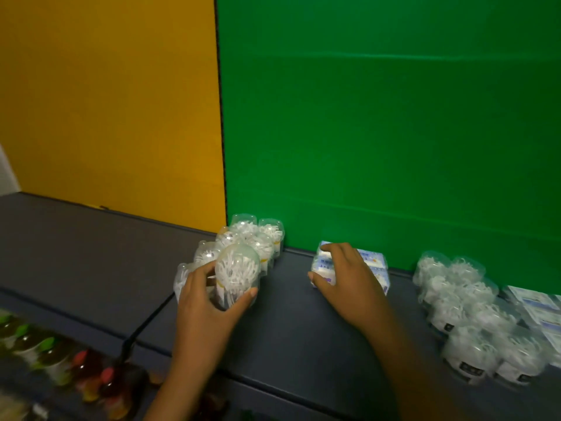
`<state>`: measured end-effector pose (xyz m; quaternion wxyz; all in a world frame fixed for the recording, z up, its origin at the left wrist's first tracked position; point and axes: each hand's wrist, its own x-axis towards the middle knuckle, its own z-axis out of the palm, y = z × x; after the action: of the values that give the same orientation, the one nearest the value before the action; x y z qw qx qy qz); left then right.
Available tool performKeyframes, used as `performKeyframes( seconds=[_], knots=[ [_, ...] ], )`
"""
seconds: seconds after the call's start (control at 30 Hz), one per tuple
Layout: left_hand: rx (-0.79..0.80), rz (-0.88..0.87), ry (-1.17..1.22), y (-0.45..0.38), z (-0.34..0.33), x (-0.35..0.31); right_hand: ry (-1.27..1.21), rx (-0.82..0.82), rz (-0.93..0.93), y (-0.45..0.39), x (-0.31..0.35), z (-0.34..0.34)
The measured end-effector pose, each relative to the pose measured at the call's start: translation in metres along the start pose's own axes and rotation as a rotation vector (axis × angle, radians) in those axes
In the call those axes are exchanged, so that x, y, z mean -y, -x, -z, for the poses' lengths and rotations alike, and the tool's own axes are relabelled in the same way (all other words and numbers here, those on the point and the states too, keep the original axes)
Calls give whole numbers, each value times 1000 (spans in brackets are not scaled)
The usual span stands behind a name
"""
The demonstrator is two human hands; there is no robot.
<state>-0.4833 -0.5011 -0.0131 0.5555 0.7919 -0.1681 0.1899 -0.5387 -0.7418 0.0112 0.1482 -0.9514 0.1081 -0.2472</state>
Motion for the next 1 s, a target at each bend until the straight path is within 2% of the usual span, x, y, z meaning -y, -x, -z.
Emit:
performKeyframes(
  seconds=[0.33,0.7,0.9,1.0],
  knots=[
    [49,31,-165,23,8,35,-48,52,-17,20,49,-9],
    [193,154,-38,31,16,45,7,64,-131,61,61,-5],
    [134,12,-151,39,42,41,44,72,-144,78,62,2],
    [125,-166,-206,31,49,19,86,70,-131,88,56,12]
  ],
)
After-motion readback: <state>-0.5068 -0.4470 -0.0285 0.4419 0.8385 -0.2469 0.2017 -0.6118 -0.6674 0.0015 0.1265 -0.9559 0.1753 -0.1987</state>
